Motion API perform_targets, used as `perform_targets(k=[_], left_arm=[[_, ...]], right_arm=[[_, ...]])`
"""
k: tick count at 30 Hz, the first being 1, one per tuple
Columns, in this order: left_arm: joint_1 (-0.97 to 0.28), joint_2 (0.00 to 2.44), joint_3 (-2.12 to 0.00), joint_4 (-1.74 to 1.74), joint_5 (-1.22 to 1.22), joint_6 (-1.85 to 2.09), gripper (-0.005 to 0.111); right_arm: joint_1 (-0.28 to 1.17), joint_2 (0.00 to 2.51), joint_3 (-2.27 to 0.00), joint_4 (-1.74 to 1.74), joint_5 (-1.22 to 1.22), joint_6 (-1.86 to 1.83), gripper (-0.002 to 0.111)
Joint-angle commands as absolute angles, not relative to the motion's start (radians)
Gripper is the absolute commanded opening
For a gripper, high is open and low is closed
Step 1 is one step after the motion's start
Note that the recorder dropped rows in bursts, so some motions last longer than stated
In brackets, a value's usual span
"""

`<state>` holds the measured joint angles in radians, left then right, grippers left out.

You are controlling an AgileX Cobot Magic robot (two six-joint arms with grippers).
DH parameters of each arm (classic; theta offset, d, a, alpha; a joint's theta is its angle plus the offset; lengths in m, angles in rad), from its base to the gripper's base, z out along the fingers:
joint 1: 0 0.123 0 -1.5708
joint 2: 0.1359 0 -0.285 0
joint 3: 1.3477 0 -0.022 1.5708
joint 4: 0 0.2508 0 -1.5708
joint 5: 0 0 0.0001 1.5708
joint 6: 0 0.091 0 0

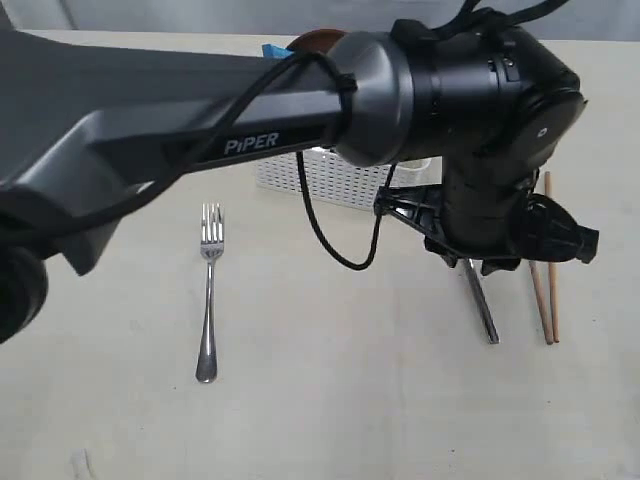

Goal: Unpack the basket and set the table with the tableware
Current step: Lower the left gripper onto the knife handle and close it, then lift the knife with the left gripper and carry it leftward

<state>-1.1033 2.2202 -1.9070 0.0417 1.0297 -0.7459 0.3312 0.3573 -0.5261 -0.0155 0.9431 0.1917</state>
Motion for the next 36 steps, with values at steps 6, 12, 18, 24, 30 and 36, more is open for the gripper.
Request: perform_targets(k=[6,12,18,24,30,36], left_arm=[[-1.106,2.321,-2.062,-0.009,1.115,-0.765,0.030],[-1.102,2.373,-2.133,-0.009,1.146,-0.785,0.030],[-1.080,2.418,-2.204,-0.011,1.221,-0.814,0.041],[-1.071,2.429,-2.221,-0.011,1.168,-0.831,0.051],[-1.058,2.454,-2.221,-0.013,1.139,-0.854,0.045],[-1.045,2.516,-2.312,-0.027,1.151,-0.869,0.045]], right_arm=[[0.334,0.353,-0.524,-0.147,0.925,0.275,0.000],[0.334,0.353,-0.524,-0.227,0.916,0.347,0.000],[0.334,0.353,-0.524,-0.227,0.914,0.347,0.000],[0.372,0.353,-0.522,-0.235,0.907,0.347,0.000],[0.399,0.353,-0.522,-0.237,0.907,0.357,0.000],[0.399,0.353,-0.522,-0.237,0.907,0.359,0.000]])
